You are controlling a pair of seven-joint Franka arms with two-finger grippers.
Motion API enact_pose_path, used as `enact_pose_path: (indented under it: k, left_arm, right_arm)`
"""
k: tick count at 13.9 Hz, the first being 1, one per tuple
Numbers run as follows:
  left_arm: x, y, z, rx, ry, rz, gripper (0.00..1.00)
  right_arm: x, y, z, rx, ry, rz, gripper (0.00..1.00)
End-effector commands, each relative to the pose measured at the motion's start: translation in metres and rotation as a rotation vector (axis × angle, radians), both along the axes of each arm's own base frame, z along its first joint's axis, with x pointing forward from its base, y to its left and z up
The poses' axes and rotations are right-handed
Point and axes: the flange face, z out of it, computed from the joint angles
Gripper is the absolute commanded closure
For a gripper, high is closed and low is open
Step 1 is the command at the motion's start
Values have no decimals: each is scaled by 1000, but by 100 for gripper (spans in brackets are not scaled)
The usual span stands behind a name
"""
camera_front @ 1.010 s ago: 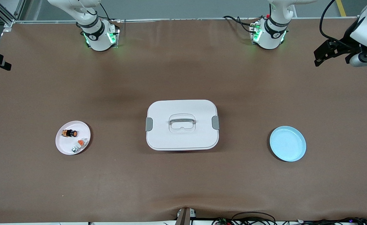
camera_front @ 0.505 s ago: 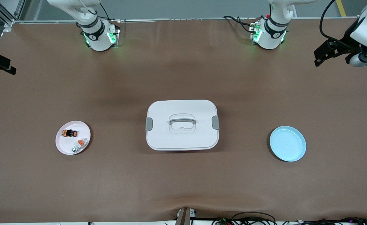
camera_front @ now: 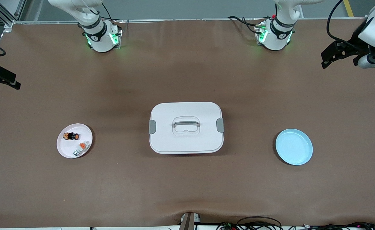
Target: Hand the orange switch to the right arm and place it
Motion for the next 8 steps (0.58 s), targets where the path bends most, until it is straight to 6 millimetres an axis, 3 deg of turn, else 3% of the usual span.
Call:
enact_pose_path:
  k: [1,5,7,8]
  left_arm:
    - [2,0,2,-13,-5,-21,0]
    - [4,5,0,-12,1,-80,0]
    - [6,7,3,-14,-25,-105,0]
    - [7,18,3,-19,-45,-85,0]
  right_arm:
    - [-4,3,-12,-20,-11,15,0]
    - [-1,5,-26,-10,1,8,0]
    - [-4,4,-23,-9,4,6,0]
    - [-6,4,-18,-9,0,6,0]
